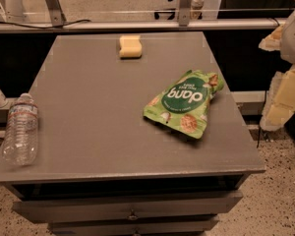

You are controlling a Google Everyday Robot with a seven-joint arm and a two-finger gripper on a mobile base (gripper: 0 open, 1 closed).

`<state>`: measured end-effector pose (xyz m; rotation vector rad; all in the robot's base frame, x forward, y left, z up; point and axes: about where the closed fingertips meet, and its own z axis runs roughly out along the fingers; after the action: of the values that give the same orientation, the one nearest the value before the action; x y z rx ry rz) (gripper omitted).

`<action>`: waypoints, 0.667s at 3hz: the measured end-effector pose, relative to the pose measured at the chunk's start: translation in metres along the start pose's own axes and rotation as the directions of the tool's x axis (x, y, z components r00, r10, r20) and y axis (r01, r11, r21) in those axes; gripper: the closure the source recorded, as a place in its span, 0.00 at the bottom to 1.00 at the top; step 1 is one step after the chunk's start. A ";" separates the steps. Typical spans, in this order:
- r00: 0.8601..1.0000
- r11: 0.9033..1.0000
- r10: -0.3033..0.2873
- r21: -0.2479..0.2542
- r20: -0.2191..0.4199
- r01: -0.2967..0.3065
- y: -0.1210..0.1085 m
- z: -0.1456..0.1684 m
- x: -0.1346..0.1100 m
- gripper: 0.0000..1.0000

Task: Move green rice chip bag near sponge

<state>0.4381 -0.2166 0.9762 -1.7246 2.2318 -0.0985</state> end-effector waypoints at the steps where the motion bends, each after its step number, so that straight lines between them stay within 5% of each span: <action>1: 1.000 1.000 0.000 0.000 0.000 0.000 0.000 0.000 0.000 0.00; 2: 0.998 1.000 -0.007 0.027 0.058 0.005 -0.007 0.009 -0.011 0.00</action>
Offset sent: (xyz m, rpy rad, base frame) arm 0.0331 0.0256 -0.0155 0.1273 -0.0991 0.0393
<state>0.4502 -0.2066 0.9722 -1.6983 2.1743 -0.0793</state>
